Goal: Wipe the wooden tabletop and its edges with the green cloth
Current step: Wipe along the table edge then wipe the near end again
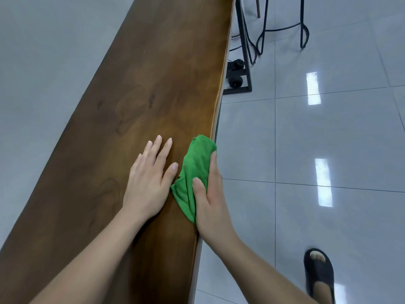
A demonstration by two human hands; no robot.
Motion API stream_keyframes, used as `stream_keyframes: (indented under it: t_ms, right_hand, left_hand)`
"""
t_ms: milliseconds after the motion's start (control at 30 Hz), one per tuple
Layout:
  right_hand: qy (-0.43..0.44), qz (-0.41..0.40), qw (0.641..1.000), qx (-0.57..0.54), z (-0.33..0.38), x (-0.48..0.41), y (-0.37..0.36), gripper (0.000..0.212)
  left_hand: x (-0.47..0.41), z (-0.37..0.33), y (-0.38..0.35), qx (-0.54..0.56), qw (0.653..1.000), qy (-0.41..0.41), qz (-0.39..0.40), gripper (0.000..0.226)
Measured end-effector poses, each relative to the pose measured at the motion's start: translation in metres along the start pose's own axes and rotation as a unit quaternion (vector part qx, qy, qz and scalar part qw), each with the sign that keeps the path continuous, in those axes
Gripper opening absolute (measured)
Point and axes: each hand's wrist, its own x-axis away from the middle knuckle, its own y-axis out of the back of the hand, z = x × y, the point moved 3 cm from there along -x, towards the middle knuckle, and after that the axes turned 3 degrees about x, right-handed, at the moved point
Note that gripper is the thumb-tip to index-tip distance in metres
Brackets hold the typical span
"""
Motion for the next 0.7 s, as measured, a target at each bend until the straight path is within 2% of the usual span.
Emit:
stream_keyframes:
  t_ms: [133,433,567,700]
  right_hand:
    - [0.000,-0.003,1.000,0.008,0.006,-0.035,0.007,0.076]
    - [-0.035,-0.031,0.998,0.046,0.038,-0.195,0.035,0.078]
    - [-0.032,-0.046,0.998,0.040,0.042,-0.187,0.034,0.073]
    - [-0.007,-0.061,0.997,0.043,0.024,-0.127,0.018,0.066]
  left_hand:
    - [-0.001,-0.003,0.002,0.000,1.000,0.000,-0.005,0.074]
    - [-0.002,-0.008,0.006,0.011,1.000,0.011,0.000,0.085]
    - [-0.001,-0.009,0.005,0.008,1.000,0.013,-0.001,0.078]
    - [0.001,-0.006,0.004,0.009,1.000,0.009,-0.008,0.074]
